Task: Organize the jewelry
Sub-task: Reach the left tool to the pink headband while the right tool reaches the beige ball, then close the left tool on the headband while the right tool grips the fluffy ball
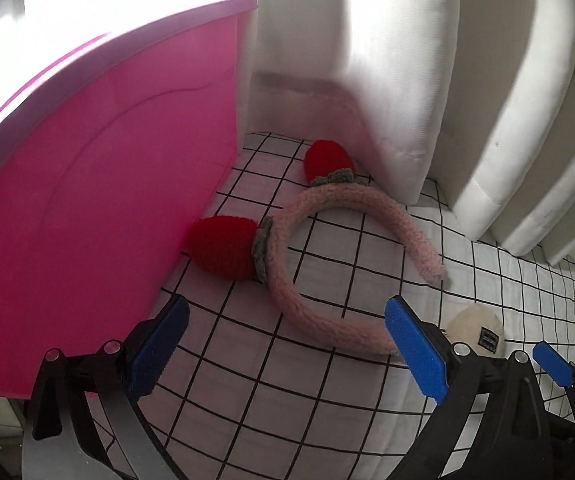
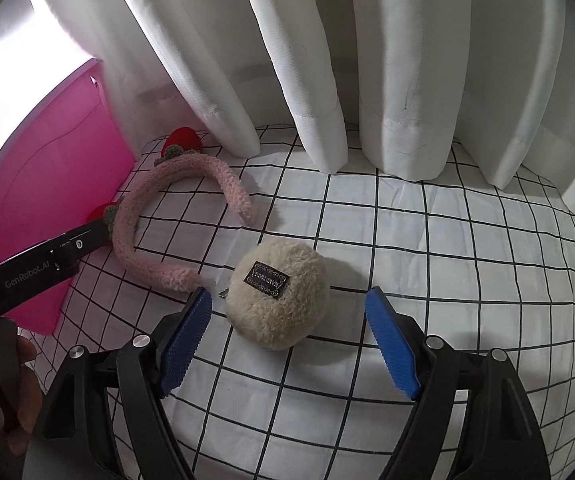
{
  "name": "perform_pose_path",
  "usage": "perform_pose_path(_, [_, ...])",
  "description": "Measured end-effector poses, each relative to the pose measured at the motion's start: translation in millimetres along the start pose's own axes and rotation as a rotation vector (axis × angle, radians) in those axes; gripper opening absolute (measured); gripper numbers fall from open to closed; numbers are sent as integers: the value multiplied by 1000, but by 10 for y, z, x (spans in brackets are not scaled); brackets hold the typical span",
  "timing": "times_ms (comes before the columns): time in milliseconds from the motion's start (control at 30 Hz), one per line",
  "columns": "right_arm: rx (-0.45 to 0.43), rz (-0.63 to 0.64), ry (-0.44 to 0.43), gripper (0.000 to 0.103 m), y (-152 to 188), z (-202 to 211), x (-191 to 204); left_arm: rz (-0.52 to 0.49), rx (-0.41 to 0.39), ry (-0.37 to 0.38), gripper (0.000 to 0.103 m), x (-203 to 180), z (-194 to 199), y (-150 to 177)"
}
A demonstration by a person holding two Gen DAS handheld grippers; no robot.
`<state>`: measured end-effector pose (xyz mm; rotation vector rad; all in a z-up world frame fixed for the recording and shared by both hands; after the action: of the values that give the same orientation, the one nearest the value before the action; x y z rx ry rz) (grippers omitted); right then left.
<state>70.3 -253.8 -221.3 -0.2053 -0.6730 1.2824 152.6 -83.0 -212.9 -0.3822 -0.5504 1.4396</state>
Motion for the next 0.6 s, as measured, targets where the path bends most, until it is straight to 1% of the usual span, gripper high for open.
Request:
perform_pose_path(133, [8,-11,-9,76,-12,-143,-30,-2,18,-18,97,8,-167,5])
perform_pose_path(400, [34,8,14,76,-12,-342,-41,11,49,-36,97,-5,-430,-34])
perform_pose_path(500, [40,24,30,76,-23,-375,-56,14,50,-47,97,-9,-515,-62])
perform_pose_path(600, [48,31,27,76,-43,-417,-57,5,48,-57,97,-22,-587,-85])
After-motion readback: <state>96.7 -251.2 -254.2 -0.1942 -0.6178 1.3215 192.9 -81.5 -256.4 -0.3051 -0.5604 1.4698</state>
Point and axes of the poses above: each gripper's, at about its wrist camera, not at the fingertips, and z roughly against the way its jaws point, x to its left, y to its underside, the point moved 9 cm from there along -z, roughly the way its jaws point, and after that the axes turned 11 degrees about -y, right-handed, at the moved point
